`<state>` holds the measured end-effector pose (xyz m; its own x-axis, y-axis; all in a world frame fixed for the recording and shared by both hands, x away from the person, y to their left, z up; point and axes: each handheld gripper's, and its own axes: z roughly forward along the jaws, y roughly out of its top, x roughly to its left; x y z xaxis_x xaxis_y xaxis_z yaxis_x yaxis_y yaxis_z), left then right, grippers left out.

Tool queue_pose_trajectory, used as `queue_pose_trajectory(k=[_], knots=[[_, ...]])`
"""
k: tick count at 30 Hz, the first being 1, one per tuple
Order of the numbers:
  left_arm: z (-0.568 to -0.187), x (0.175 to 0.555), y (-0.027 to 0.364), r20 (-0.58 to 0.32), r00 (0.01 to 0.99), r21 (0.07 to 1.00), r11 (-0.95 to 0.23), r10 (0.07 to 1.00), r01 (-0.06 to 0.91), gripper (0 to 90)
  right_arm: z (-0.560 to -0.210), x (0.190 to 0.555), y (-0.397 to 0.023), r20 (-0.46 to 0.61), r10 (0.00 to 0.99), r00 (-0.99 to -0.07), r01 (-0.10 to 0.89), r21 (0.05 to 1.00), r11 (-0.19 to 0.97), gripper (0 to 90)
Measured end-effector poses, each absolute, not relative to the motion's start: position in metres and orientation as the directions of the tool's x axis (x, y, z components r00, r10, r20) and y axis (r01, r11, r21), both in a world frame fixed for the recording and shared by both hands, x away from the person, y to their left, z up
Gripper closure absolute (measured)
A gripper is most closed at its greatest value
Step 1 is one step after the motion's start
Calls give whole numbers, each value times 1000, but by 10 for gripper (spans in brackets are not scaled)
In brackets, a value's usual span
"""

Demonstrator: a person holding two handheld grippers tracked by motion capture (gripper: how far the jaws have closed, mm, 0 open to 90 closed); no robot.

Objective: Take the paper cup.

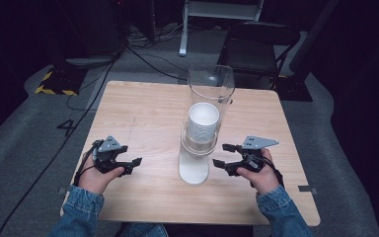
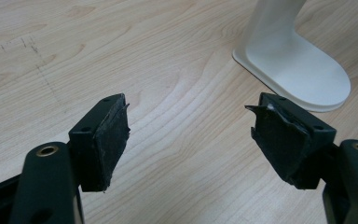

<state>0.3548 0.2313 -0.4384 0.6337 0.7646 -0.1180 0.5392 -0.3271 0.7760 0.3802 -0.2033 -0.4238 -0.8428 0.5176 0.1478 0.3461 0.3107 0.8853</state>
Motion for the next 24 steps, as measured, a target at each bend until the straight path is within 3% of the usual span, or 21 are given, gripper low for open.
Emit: queue_pose_trajectory(k=[16, 24], knots=[[-445, 353, 231, -155, 631, 767, -310, 760, 562, 271, -435, 387, -157, 127, 501, -856, 299, 913, 278, 207], [-447, 352, 230, -154, 628, 762, -313, 763, 567, 272, -435, 390, -150, 136, 508, -851, 267, 944, 194, 209]])
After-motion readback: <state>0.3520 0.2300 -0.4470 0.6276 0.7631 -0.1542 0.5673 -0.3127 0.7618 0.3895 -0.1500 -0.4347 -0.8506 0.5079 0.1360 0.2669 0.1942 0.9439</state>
